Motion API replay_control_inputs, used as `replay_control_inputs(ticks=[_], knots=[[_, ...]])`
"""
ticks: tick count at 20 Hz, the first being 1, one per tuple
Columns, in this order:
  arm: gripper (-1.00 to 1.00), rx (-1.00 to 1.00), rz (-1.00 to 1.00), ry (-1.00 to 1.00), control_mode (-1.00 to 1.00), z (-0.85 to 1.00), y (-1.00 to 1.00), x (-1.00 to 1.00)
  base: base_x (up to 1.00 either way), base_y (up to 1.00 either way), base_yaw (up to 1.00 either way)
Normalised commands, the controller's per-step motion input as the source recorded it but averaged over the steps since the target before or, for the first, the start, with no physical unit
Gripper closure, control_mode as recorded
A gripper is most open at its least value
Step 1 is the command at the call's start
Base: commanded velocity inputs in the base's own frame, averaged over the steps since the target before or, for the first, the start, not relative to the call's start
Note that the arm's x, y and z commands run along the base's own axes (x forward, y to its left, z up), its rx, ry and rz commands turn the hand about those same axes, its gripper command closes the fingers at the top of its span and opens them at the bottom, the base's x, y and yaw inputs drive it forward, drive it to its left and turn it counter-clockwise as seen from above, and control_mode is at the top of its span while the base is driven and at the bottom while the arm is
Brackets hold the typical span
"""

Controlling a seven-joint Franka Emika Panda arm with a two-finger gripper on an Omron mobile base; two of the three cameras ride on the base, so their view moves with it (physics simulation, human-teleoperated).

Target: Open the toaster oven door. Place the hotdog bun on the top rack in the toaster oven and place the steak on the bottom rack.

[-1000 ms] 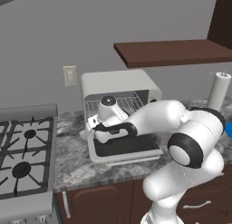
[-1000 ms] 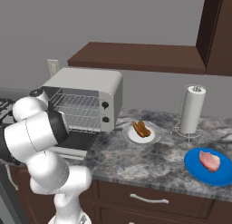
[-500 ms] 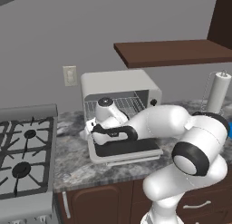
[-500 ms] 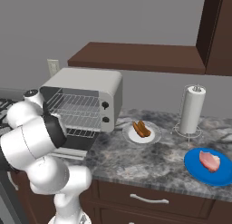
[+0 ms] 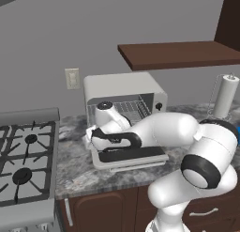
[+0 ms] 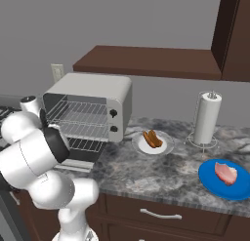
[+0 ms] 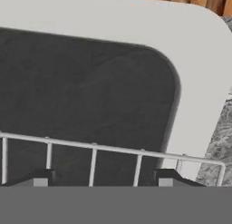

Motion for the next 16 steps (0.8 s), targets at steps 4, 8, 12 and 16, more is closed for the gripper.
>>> replay_control_inputs(ticks=[4,8,12,16], knots=[[-1.0,-0.04,0.0,0.1,-1.0,-0.56,0.0,-0.64,0.0,0.0,0.0],[-1.0,-0.04,0.0,0.1,-1.0,-0.56,0.0,-0.63,0.0,0.0,0.0],[-1.0,-0.05,0.0,0.08,-1.0,-0.58,0.0,-0.61,0.0,0.0,0.0],[-1.0,0.0,0.0,-0.05,-1.0,0.14,-0.2,-0.55,0.0,0.0,0.0]])
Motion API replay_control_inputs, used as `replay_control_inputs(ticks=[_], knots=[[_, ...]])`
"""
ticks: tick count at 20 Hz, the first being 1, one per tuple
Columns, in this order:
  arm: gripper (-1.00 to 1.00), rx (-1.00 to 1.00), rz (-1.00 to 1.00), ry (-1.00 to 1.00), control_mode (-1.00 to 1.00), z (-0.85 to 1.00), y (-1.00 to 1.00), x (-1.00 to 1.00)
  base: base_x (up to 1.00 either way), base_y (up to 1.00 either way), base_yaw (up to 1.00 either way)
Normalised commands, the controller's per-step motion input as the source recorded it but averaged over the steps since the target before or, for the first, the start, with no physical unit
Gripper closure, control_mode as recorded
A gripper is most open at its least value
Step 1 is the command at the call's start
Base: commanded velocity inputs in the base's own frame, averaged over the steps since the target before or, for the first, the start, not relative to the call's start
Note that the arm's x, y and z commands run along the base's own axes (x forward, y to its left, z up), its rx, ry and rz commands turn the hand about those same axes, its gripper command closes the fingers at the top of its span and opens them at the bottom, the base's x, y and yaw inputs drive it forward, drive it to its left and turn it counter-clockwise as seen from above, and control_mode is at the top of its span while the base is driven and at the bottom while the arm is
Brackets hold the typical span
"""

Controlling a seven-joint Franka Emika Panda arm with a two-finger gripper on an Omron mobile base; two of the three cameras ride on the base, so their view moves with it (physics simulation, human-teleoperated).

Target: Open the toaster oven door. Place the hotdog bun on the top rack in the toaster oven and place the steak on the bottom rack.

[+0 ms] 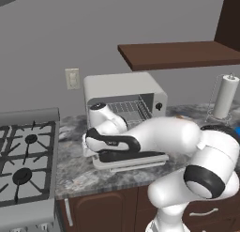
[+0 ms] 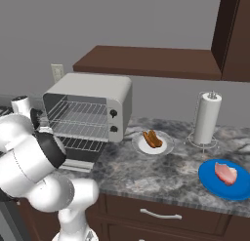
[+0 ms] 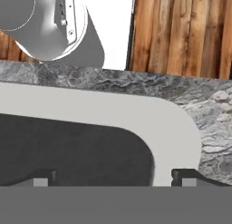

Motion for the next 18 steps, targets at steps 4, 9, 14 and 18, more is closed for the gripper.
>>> replay_control_inputs(ticks=[4,9,14,18], knots=[[-1.0,0.0,0.0,-0.11,-1.0,0.43,-0.38,-0.4,0.0,0.0,0.0],[-1.0,-0.02,0.0,0.0,-1.0,0.48,-0.51,-0.13,0.0,0.0,0.0],[-1.0,0.0,0.0,0.0,-1.0,0.38,-0.62,-0.03,0.0,0.0,0.0],[-1.0,0.0,0.0,0.0,-1.0,0.3,-0.66,-0.05,0.0,0.0,0.0]])
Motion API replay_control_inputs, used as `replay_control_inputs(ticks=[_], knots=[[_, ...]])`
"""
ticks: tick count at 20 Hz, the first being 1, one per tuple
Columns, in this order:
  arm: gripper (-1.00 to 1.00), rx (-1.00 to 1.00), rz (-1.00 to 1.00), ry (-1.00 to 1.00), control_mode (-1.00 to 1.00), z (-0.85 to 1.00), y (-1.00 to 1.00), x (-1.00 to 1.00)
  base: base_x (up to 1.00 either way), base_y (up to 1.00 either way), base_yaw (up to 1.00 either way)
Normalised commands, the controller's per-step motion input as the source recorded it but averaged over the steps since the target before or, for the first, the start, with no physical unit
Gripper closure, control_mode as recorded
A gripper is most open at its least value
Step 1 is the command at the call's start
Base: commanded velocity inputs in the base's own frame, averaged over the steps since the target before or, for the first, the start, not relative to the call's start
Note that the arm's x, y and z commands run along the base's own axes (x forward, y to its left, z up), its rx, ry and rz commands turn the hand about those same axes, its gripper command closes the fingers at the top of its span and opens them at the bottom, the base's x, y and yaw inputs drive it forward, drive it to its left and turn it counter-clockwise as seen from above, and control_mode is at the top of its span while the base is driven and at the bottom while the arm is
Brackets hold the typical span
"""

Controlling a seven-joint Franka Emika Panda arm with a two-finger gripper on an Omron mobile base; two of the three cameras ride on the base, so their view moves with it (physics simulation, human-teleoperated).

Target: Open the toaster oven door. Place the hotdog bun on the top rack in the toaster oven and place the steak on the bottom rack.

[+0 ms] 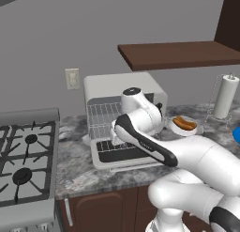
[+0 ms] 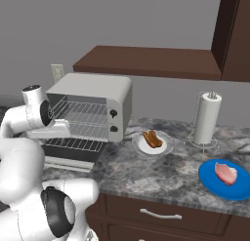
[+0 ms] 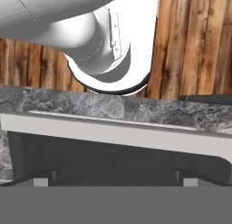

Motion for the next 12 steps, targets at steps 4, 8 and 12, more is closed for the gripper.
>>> replay_control_inputs(ticks=[4,8,12], knots=[[-1.0,-0.02,0.0,0.0,-1.0,0.19,-0.58,-0.05,0.0,0.0,0.0],[-1.0,-0.01,0.0,0.0,-1.0,0.1,-0.58,-0.1,0.0,0.0,0.0],[-1.0,-0.02,0.0,0.0,-1.0,0.05,-0.54,-0.04,0.0,0.0,0.0]])
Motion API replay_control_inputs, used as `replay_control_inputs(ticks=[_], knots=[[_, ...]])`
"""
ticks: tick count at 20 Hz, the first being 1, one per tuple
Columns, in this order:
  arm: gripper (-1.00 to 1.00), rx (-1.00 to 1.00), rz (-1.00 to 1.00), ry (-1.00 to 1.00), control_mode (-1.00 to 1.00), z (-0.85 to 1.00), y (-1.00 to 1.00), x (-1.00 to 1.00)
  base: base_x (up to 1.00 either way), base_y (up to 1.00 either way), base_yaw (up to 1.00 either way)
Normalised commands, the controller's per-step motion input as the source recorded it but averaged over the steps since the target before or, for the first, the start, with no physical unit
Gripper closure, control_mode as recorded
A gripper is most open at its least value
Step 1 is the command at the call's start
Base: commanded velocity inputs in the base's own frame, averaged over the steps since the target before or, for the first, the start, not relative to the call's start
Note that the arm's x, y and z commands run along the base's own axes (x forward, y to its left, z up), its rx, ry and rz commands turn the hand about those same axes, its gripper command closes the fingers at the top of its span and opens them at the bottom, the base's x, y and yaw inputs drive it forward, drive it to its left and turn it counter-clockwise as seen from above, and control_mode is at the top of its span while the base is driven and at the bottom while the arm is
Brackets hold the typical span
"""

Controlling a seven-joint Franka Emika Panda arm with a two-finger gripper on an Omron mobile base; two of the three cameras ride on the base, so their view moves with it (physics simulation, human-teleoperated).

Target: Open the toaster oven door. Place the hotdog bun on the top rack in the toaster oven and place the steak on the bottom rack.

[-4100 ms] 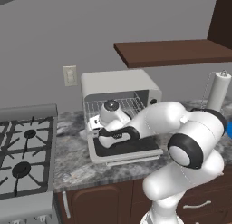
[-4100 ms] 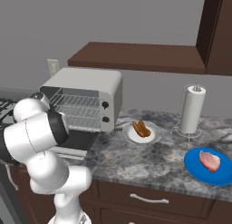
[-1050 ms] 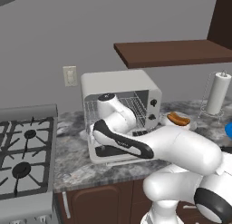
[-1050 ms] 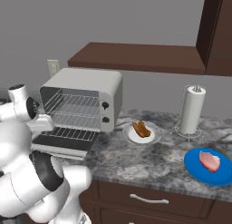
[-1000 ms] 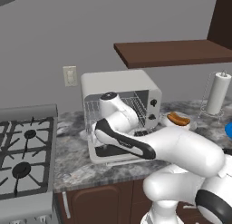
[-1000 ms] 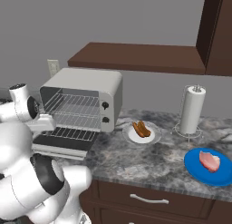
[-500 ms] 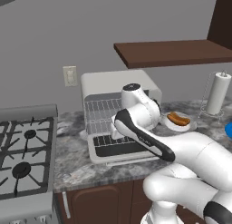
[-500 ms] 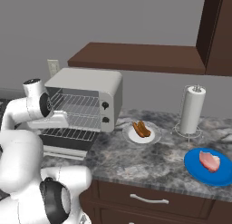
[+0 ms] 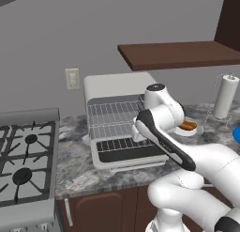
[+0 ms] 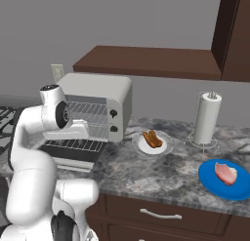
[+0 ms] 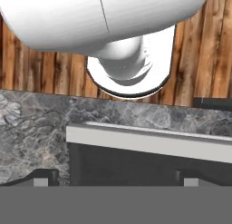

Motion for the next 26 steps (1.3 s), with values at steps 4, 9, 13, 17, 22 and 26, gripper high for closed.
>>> replay_control_inputs(ticks=[4,9,13,17,22,26], knots=[[-1.0,-0.03,0.0,0.0,-1.0,0.05,-0.52,0.0,0.0,0.0,0.0],[-1.0,-0.02,0.0,0.0,-1.0,0.04,-0.51,0.0,0.0,0.0,0.0],[-1.0,-0.02,0.0,0.0,-1.0,0.0,-0.5,0.0,0.0,0.0,0.0],[-1.0,-0.01,0.0,0.0,-1.0,0.01,-0.51,0.0,0.0,0.0,0.0],[-1.0,-0.01,0.0,0.0,-1.0,0.01,-0.55,0.0,0.0,0.0,0.0],[-1.0,0.0,-0.02,-0.02,-1.0,0.0,-0.63,0.0,0.0,0.0,0.0]])
